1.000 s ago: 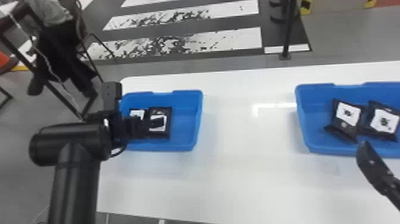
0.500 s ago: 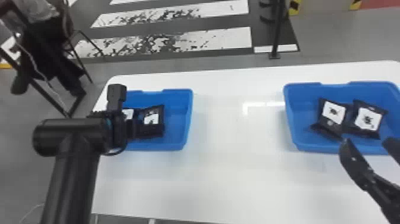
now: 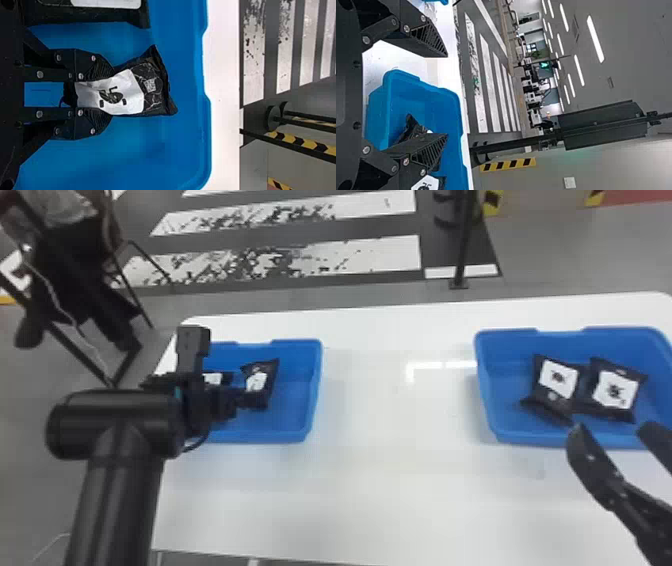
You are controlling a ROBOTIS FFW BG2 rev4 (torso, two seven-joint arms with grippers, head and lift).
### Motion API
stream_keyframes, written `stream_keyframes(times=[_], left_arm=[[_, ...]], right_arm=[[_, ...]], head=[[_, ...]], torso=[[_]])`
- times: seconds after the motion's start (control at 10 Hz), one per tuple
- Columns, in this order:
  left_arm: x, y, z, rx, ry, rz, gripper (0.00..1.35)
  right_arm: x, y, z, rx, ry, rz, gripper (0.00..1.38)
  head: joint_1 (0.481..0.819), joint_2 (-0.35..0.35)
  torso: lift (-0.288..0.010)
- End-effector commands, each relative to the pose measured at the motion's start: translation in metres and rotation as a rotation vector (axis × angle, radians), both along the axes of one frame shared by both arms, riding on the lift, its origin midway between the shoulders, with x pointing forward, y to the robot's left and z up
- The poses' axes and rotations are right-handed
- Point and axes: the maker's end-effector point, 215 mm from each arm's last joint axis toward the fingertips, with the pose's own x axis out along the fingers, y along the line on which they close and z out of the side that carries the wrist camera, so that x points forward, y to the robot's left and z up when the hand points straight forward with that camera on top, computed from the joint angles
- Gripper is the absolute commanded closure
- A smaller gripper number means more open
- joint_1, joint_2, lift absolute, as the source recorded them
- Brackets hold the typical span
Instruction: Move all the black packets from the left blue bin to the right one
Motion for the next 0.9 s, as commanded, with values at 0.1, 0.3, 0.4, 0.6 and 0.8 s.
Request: stream_keyframes(times=[0.1,0.3,0.4,0.6,0.8], left_arm=[[-0.017,-0.011,0.052,0.034,-0.109,-0.027,1.2],[-0.04,-0.048,0.104,0.009,-0.227,-0.102,1.2],[-0.047,-0.07,0.122,-0.018,-0.278,-0.141,1.2],[-0.053,-0.126,0.145,-0.107,-0.351,-0.241,1.2],[-0.059,-0.18,0.159,-0.187,-0.379,-0.337,1.2]], right_arm=[[0.001,0.001,0.001,0.006,-0.001,0.001,0.35],[0.005,0.005,0.006,0.013,-0.012,0.019,0.35],[0.012,0.01,0.017,0.017,-0.038,0.04,0.35],[0.022,0.026,0.035,0.044,-0.038,0.102,0.35],[0.037,0.046,0.043,0.081,-0.031,0.19,0.35]], head=[[0.695,0.184],[0.695,0.174],[0.695,0.157],[0.695,0.118],[0.695,0.065]], torso=[[-0.14],[-0.14],[-0.14],[-0.14],[-0.14]])
